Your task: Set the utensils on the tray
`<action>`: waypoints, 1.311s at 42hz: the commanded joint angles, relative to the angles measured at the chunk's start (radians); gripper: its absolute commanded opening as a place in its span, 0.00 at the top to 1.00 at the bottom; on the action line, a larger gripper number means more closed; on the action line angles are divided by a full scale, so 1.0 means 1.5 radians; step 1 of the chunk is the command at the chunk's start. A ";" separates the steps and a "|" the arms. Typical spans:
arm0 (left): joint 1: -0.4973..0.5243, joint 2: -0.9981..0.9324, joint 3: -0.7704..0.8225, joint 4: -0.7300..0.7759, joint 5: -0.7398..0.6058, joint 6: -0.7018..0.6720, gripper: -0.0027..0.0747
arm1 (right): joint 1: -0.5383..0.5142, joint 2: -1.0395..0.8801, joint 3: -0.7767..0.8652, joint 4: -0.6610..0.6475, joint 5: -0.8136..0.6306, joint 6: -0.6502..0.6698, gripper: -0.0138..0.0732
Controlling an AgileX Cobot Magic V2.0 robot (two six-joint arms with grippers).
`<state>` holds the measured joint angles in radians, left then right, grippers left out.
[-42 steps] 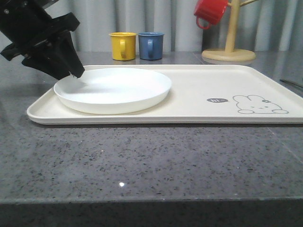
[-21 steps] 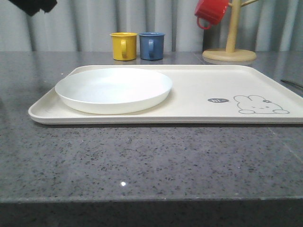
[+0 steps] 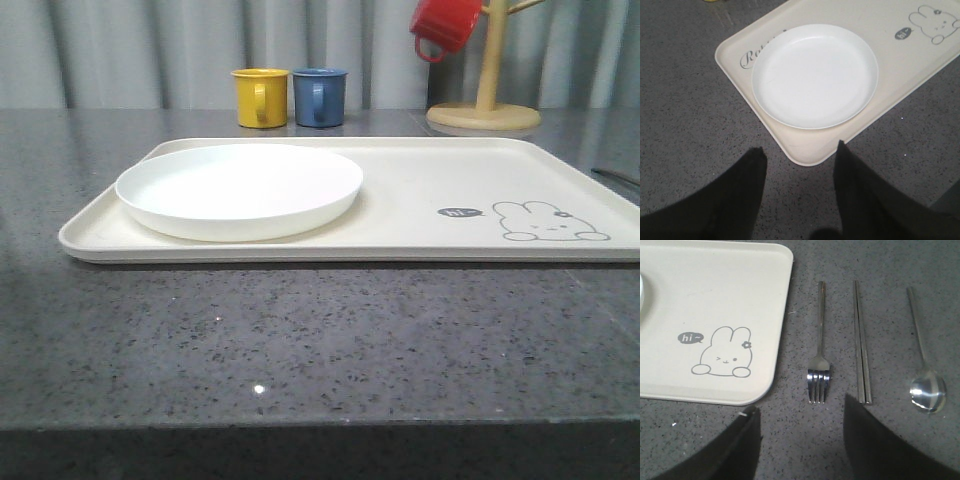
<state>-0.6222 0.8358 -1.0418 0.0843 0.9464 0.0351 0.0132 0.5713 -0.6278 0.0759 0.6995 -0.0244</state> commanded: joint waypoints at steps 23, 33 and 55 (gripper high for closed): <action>-0.006 -0.199 0.096 0.008 -0.109 -0.023 0.55 | -0.002 0.007 -0.023 -0.003 -0.040 -0.006 0.37; -0.006 -0.199 0.096 0.008 -0.109 -0.023 0.55 | -0.002 0.007 -0.023 -0.003 -0.040 -0.006 0.37; -0.006 -0.199 0.096 0.008 -0.109 -0.023 0.56 | -0.002 0.007 -0.023 0.034 -0.154 -0.004 0.37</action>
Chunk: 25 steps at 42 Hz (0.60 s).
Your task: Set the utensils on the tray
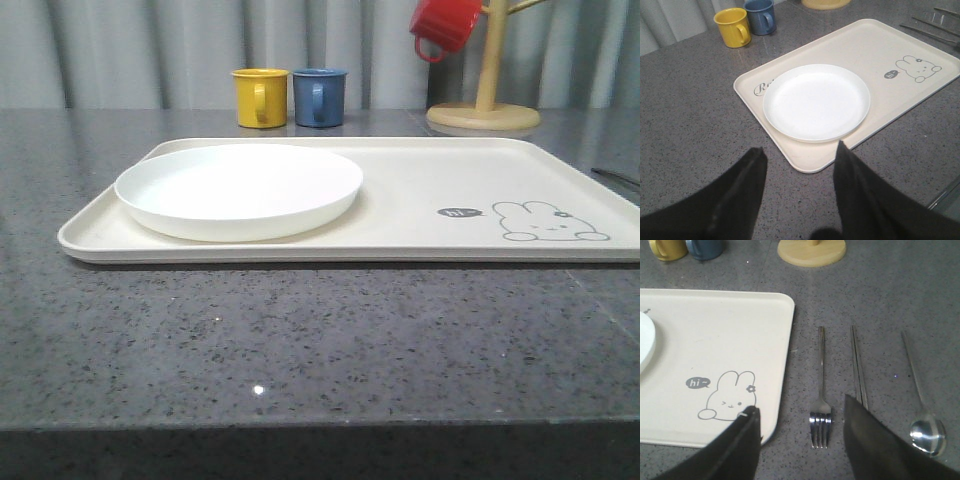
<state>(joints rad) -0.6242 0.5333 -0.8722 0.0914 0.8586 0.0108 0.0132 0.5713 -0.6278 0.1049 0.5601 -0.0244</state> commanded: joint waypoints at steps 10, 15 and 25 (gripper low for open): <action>-0.004 0.003 -0.017 0.003 -0.051 -0.007 0.56 | -0.002 0.084 -0.130 0.014 0.056 -0.005 0.37; -0.004 0.003 -0.017 0.003 -0.051 -0.007 0.56 | -0.002 0.173 -0.218 0.008 0.165 -0.005 0.37; -0.004 0.003 -0.017 0.003 -0.051 -0.007 0.56 | -0.006 0.371 -0.356 -0.063 0.316 -0.003 0.37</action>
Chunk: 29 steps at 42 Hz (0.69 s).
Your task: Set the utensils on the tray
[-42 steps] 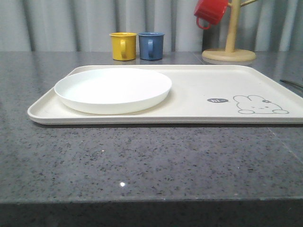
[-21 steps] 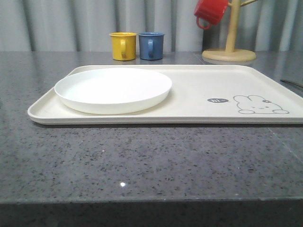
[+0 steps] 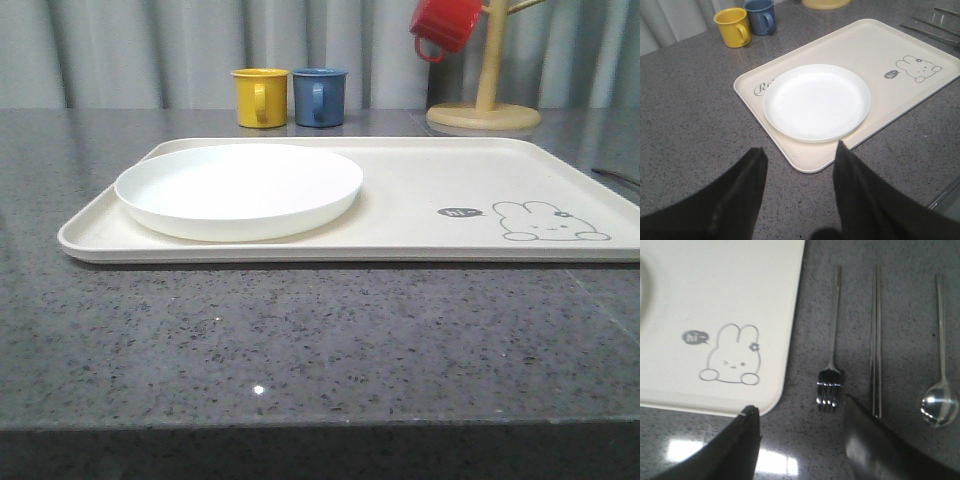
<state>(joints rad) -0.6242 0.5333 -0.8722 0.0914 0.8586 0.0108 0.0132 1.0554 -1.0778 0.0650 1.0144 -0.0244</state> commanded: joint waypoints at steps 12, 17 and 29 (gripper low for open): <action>-0.004 0.003 -0.017 0.003 -0.051 -0.007 0.56 | -0.015 0.212 -0.129 -0.034 0.031 -0.003 0.37; -0.004 0.003 -0.017 0.003 -0.051 -0.007 0.56 | -0.015 0.265 -0.140 -0.034 0.030 -0.003 0.37; -0.004 0.003 -0.017 0.003 -0.051 -0.007 0.56 | -0.015 0.362 -0.173 -0.028 0.013 -0.003 0.37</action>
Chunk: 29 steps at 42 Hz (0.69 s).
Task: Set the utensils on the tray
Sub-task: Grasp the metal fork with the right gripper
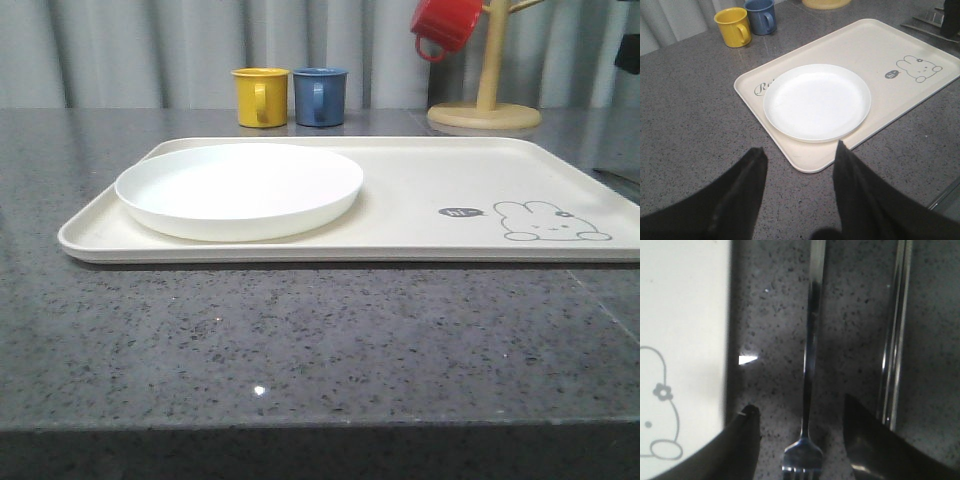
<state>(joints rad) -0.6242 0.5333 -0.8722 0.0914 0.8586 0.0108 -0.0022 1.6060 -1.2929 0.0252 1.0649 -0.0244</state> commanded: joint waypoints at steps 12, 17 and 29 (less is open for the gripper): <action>-0.004 0.003 -0.017 0.003 -0.051 -0.007 0.56 | -0.005 0.038 -0.049 -0.001 -0.020 -0.003 0.39; -0.004 0.003 -0.017 0.003 -0.051 -0.007 0.56 | -0.005 0.038 -0.049 -0.001 -0.020 -0.003 0.52; -0.004 0.003 -0.017 0.003 -0.051 -0.007 0.56 | -0.005 0.047 -0.049 -0.001 -0.016 -0.003 0.64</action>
<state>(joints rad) -0.6242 0.5333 -0.8722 0.0914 0.8586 0.0108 -0.0022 1.7099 -1.3361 0.0252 1.0526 -0.0244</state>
